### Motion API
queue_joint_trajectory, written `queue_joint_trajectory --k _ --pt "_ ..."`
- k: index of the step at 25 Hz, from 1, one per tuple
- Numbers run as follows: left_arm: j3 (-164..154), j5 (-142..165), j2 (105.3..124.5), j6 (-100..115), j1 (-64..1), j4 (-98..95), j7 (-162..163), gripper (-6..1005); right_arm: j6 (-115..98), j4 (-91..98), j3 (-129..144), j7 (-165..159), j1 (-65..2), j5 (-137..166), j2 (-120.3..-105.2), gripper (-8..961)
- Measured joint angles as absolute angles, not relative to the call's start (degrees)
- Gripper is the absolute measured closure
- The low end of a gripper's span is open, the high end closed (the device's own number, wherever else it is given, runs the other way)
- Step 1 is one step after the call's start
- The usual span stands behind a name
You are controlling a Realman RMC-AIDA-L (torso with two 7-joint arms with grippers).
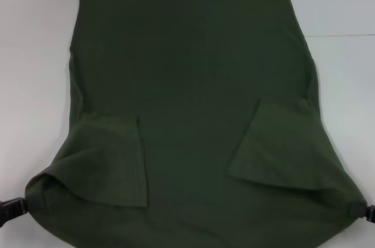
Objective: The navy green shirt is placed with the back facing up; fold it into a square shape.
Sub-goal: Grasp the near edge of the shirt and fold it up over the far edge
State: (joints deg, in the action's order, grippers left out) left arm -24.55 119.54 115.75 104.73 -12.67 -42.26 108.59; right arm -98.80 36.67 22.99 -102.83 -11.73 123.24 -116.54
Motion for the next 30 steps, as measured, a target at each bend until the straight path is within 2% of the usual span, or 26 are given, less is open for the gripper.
queue_joint_trajectory --k 8,13,16,20,22,30 --pt "-23.19 119.55 115.1 108.16 -10.54 -39.98 108.62 975 -100.7 37.1 21.36 -101.73 -8.47 123.37 -116.4 875" --pt "-22.3 119.2 114.91 107.6 -11.82 -39.33 108.67 975 -101.0 37.01 18.96 -101.85 -9.93 123.08 -116.22 875" --pt "-20.94 119.18 113.98 105.9 -14.8 -37.9 108.73 976 -100.85 36.48 15.68 -101.77 -12.73 123.0 -115.92 874" --pt "-20.46 119.36 111.77 101.6 -20.21 -34.79 109.0 975 -99.43 36.34 14.36 -102.3 -17.89 122.97 -115.55 874" --pt "-20.47 119.36 111.0 98.18 -23.21 -33.81 109.54 975 -96.44 36.26 14.32 -103.36 -22.42 122.96 -115.4 874" --pt "-19.81 118.78 110.45 84.48 -31.84 -33.11 111.4 977 -85.03 33.5 14.32 -104.61 -32.06 122.95 -114.21 873"
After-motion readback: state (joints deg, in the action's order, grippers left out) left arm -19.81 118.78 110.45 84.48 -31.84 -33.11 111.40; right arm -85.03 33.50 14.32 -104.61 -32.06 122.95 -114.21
